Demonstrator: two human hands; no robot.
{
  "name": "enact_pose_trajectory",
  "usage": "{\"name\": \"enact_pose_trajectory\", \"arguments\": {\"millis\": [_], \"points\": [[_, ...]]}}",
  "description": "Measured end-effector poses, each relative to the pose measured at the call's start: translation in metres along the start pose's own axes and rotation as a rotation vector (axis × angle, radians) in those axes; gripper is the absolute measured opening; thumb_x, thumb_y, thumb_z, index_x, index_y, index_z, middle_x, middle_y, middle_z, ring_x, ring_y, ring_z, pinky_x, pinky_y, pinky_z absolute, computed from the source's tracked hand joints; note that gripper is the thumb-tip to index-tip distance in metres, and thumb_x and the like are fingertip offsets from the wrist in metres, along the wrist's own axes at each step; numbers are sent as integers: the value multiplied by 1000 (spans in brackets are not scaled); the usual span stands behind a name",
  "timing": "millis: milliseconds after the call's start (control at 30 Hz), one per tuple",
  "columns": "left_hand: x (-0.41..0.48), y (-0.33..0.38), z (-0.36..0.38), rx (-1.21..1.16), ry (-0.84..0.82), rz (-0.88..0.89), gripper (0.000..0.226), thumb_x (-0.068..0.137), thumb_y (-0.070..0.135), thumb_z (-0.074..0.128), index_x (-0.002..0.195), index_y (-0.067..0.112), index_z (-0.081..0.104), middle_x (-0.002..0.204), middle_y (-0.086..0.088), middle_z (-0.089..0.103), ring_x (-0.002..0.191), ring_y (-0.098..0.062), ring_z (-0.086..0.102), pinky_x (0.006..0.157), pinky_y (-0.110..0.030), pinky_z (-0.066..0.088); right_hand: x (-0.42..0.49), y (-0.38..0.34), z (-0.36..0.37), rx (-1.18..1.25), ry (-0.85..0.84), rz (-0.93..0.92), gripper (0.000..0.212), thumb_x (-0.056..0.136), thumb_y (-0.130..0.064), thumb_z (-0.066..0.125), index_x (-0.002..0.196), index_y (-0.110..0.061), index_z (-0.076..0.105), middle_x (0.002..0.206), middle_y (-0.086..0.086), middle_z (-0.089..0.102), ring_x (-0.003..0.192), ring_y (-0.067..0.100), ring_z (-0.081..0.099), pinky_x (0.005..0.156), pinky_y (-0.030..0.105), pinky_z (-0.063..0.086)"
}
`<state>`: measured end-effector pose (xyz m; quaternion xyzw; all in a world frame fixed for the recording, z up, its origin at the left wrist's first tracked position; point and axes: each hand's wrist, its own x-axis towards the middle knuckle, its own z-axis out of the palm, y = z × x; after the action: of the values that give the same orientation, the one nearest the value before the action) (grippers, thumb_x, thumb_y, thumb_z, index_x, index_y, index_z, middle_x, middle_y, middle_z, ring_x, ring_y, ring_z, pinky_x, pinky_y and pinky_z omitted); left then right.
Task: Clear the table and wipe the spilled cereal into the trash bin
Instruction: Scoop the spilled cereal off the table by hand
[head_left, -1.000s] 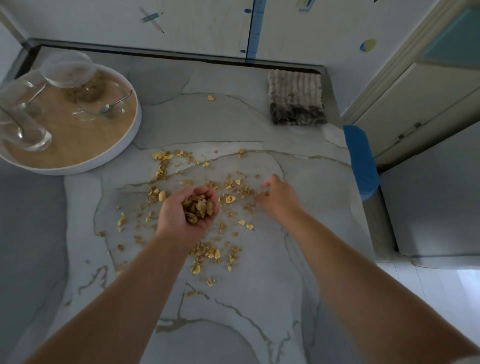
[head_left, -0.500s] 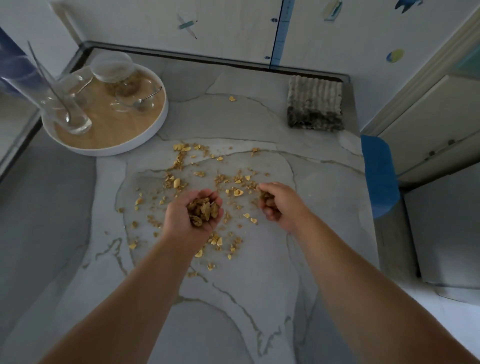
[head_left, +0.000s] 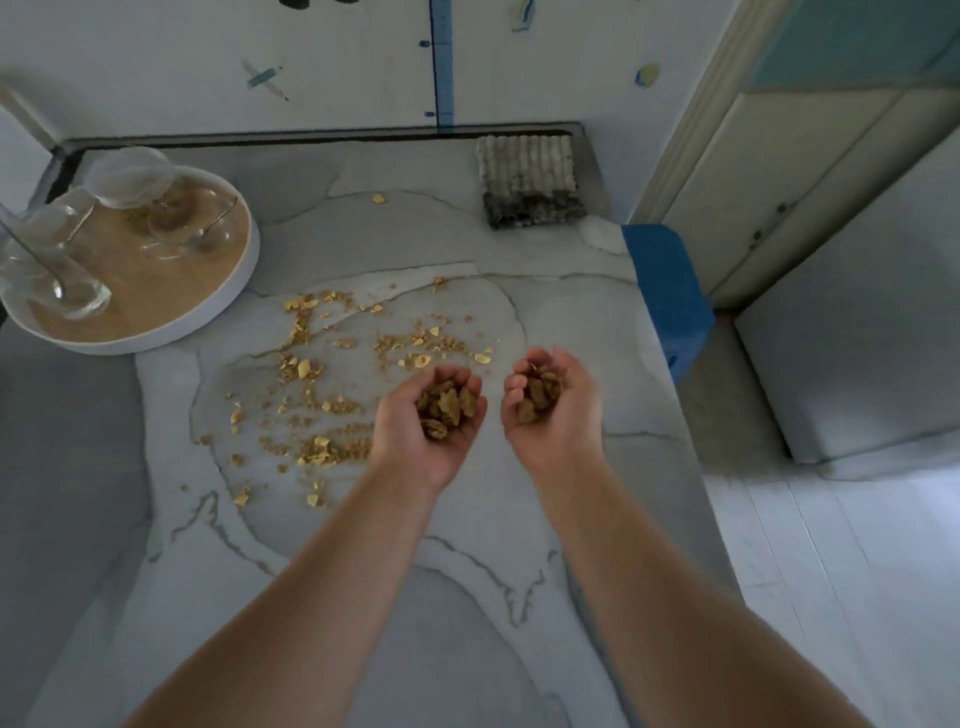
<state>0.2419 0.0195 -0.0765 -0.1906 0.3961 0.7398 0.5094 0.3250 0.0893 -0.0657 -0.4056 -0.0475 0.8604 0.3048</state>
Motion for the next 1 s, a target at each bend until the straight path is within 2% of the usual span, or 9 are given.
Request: {"name": "enact_pose_trajectory", "arguments": {"millis": [100,200,300,433,600,767,1000], "points": [[-14,-16,9,10,-42,-2,24,89,13,45,70,7,58,69,-8,61,60,-19,61,61,-27,51,-23,-4,-12,225,104,-129,26,91,-19,46,69,-8,56,62,5,54,48,14,52,44,18,46],[-22,-32,23,21,-88,-39,24,91,14,44,73,7,58,69,-8,62,59,-19,62,62,-26,52,-41,-17,-24,401,112,-174,28,94,-22,42,77,-5,58,63,7,57,53,16,55,48,19,50],[-32,-56,39,58,-123,-102,25,91,15,44,71,9,58,65,-7,63,56,-19,63,61,-26,52,-60,-40,-43,446,118,-233,30,95,-24,41,80,-5,58,65,7,56,57,16,54,49,19,50],[-41,-82,51,73,-139,-146,26,90,15,43,69,10,58,61,-6,62,55,-18,62,58,-24,52,-75,-64,-59,456,147,-262,28,94,-24,43,75,-7,56,62,5,55,51,14,51,45,17,48],[-47,-121,77,89,-136,-125,28,91,15,42,69,10,57,63,-6,61,54,-18,62,58,-24,52,-81,-100,-84,399,139,-263,28,94,-26,44,76,-8,56,65,5,54,45,13,51,44,16,45],[-42,-192,106,49,-117,-104,30,93,17,42,71,7,59,59,-7,64,52,-19,64,57,-26,54,-79,-165,-140,326,130,-280,27,94,-27,44,76,-10,56,63,3,55,45,12,52,44,16,45],[-37,-327,137,-176,-10,-23,33,94,20,41,72,5,60,65,-10,64,56,-21,64,60,-28,52,-67,-258,-226,35,120,-144,27,94,-26,43,76,-10,55,65,3,54,52,13,51,47,19,45]]}}
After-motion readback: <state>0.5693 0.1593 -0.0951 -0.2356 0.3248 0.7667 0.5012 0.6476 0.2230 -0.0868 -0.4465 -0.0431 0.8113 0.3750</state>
